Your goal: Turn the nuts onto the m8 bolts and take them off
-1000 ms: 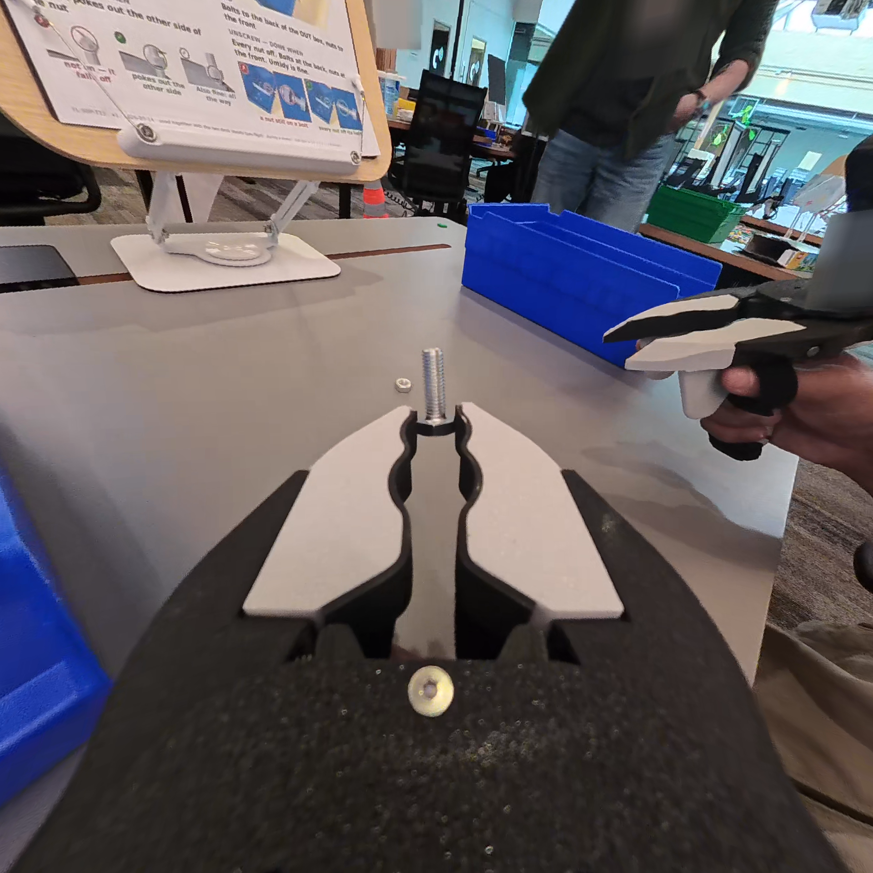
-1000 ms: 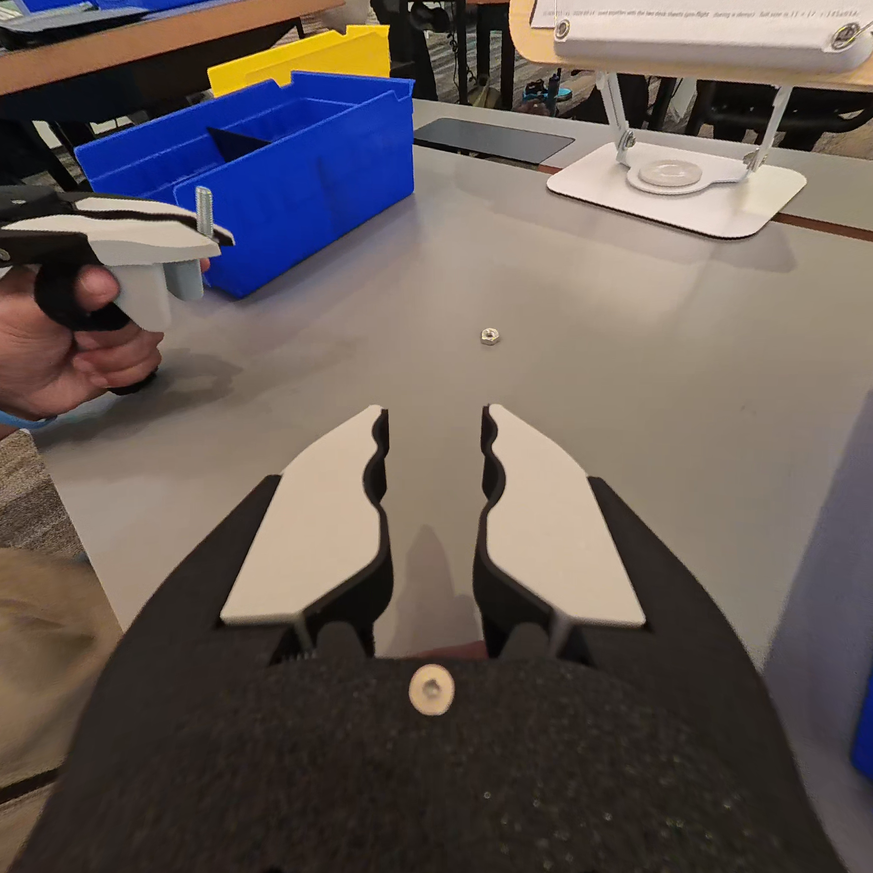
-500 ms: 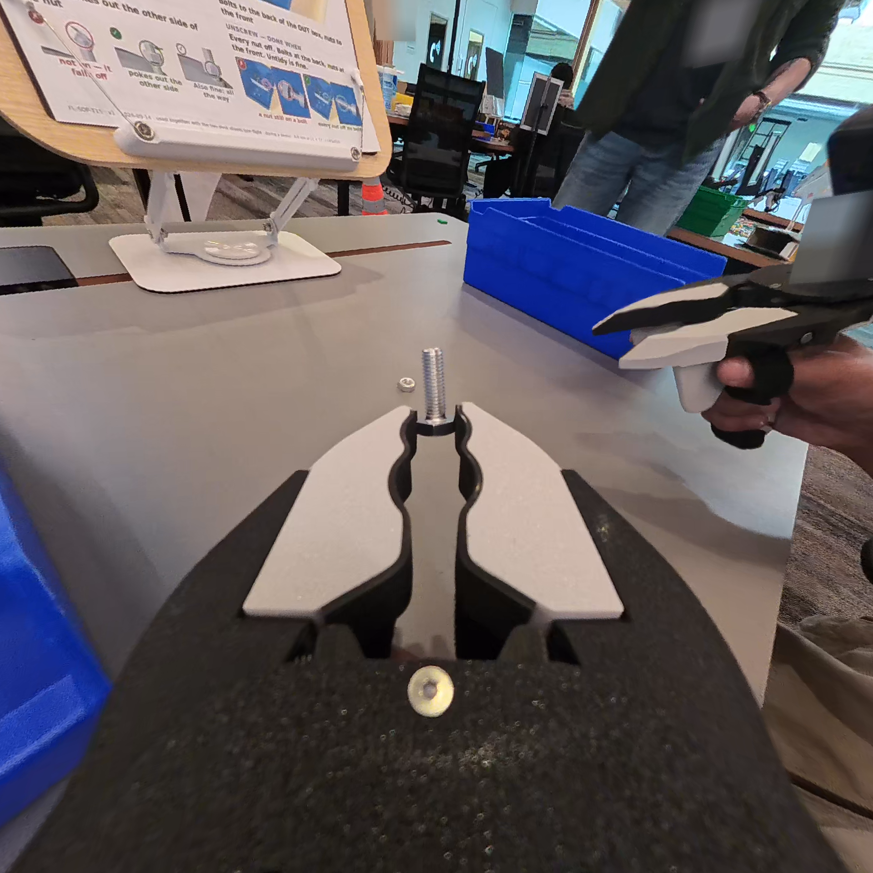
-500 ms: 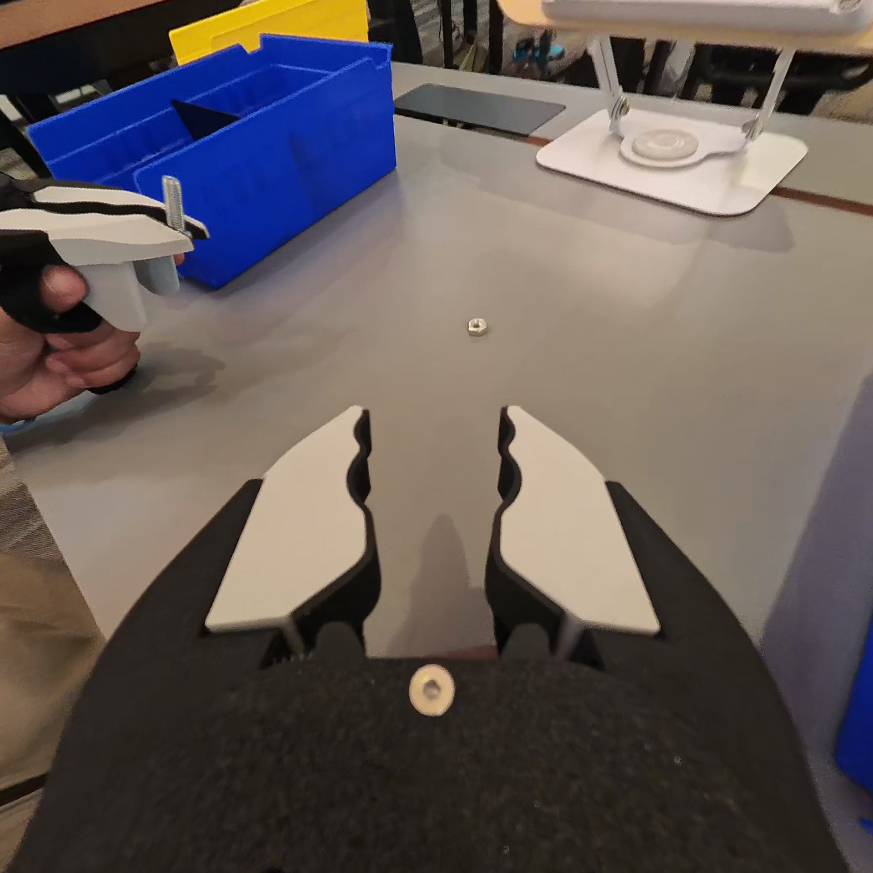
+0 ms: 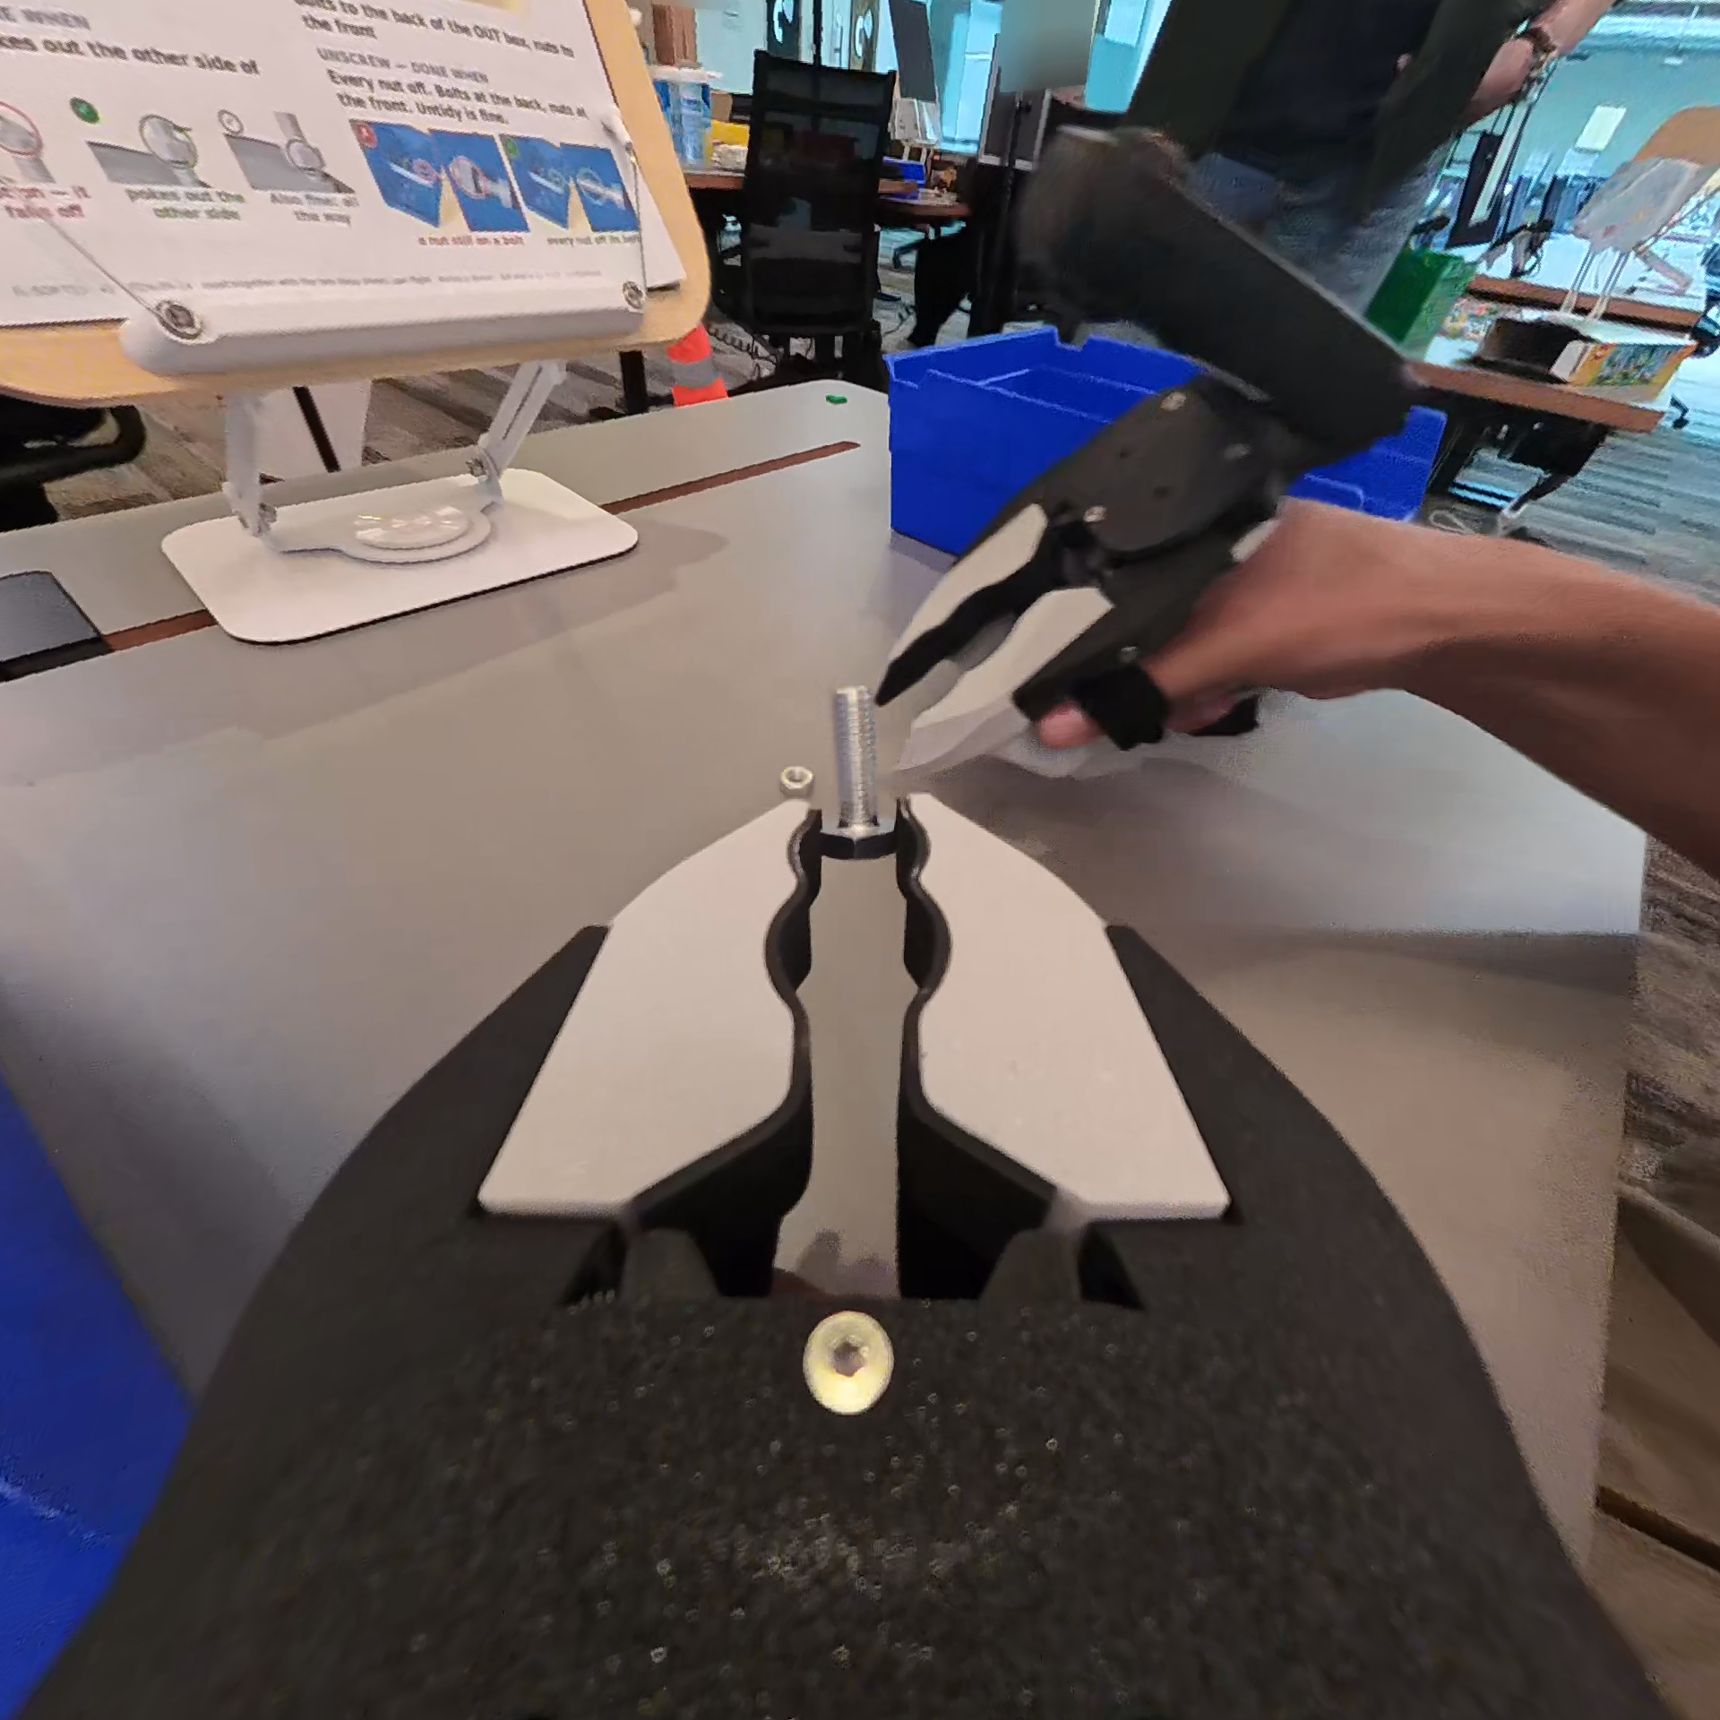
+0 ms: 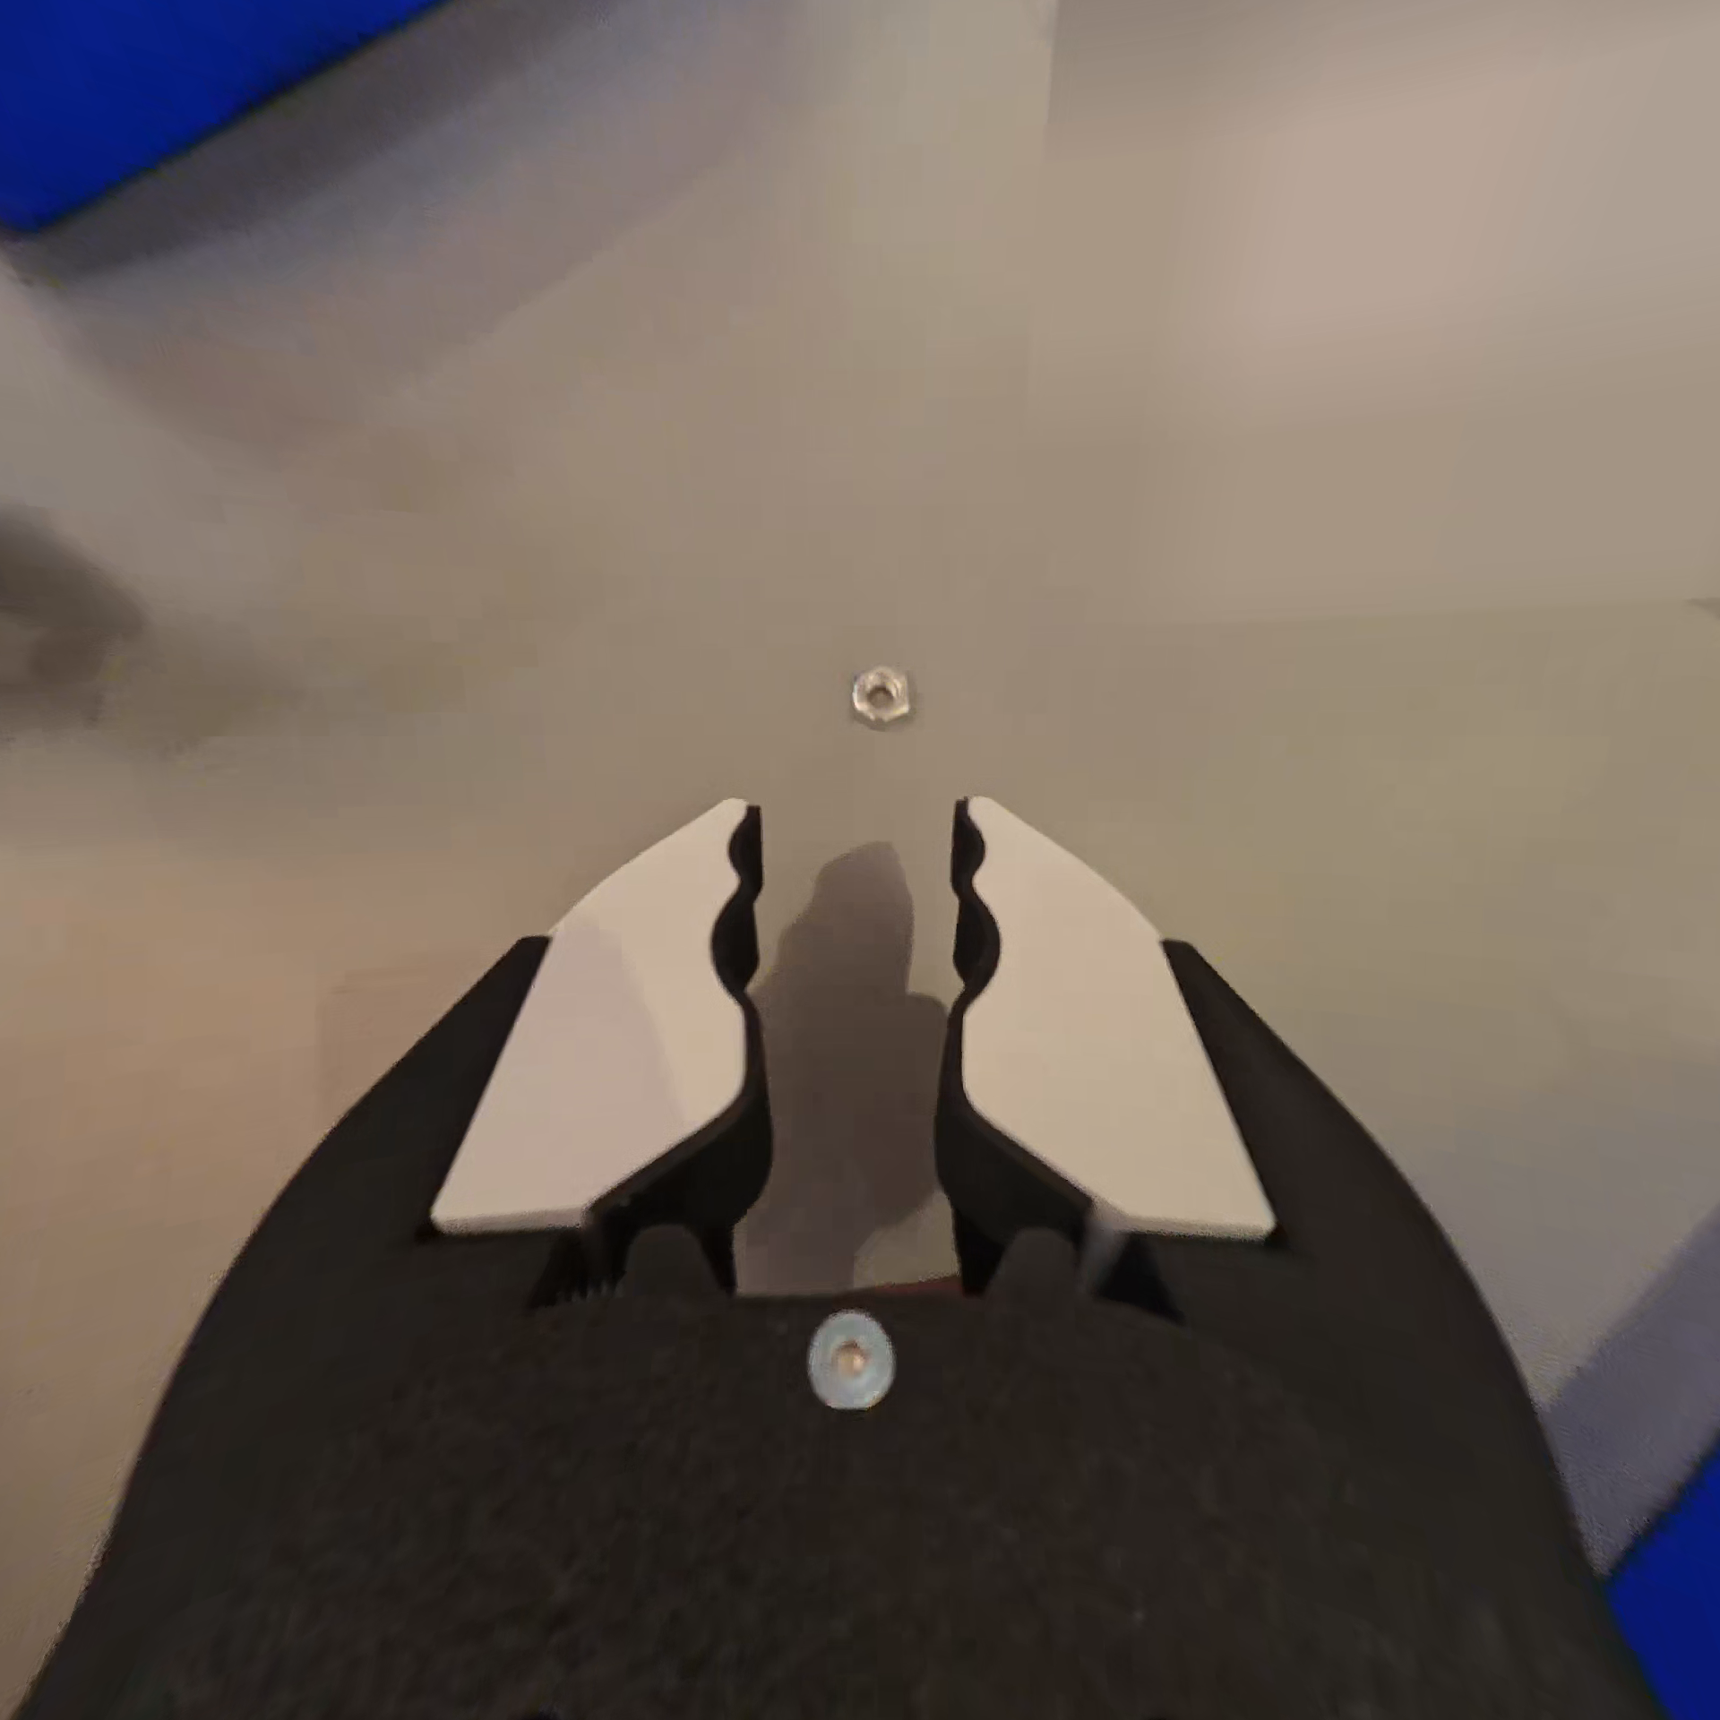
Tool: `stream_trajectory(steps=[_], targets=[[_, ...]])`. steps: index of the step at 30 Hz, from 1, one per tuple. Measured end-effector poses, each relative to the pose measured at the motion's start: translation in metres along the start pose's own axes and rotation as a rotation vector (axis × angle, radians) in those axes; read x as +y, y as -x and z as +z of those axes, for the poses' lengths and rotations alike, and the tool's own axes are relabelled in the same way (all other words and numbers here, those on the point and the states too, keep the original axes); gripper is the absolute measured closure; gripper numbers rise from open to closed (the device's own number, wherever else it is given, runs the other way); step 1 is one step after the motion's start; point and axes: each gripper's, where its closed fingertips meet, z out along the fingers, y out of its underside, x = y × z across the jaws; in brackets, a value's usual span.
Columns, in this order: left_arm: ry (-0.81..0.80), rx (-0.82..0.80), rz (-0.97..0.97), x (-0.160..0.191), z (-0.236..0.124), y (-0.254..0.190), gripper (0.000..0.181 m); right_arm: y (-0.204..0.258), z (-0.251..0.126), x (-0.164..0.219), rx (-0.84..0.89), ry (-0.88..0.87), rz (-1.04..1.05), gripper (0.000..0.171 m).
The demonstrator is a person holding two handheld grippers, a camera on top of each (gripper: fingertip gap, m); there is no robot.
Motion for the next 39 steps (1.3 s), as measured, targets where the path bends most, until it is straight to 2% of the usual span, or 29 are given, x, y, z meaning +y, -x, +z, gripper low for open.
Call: stream_trajectory(steps=[8, 11, 14, 19, 21, 24, 28, 32, 34, 39], targets=[[-0.026, 0.041, -0.048, -0.001, -0.008, 0.001, 0.166, -0.011, 0.039, -0.006, -0.017, 0.133, -0.05, 0.137], [-0.049, 0.068, -0.087, -0.006, -0.013, 0.005, 0.166, -0.01, 0.043, -0.009, -0.043, 0.136, -0.032, 0.14], [-0.038, 0.057, -0.078, -0.003, -0.013, 0.011, 0.166, -0.003, 0.046, -0.011, -0.103, 0.128, -0.014, 0.157], [-0.041, 0.076, -0.103, -0.003, -0.014, 0.014, 0.166, -0.004, 0.041, -0.01, -0.101, 0.081, -0.07, 0.158], [-0.037, 0.096, -0.104, -0.005, -0.015, 0.012, 0.166, 0.0, 0.025, -0.023, -0.058, -0.02, -0.189, 0.158], [-0.033, 0.096, -0.088, -0.008, -0.016, 0.011, 0.166, 0.017, -0.021, -0.048, 0.03, -0.22, -0.349, 0.158], [-0.041, 0.124, -0.075, -0.013, -0.019, 0.004, 0.166, 0.052, -0.079, -0.056, 0.082, -0.468, -0.381, 0.158], [-0.024, 0.184, -0.014, -0.015, -0.023, -0.013, 0.166, 0.077, -0.111, -0.043, 0.056, -0.59, -0.346, 0.158], [0.004, 0.254, 0.032, -0.014, -0.023, -0.027, 0.166, 0.089, -0.119, -0.039, -0.029, -0.62, -0.322, 0.158], [0.092, 0.465, 0.192, -0.017, -0.025, -0.066, 0.166, 0.122, -0.15, -0.058, -0.407, -0.728, -0.275, 0.158]])
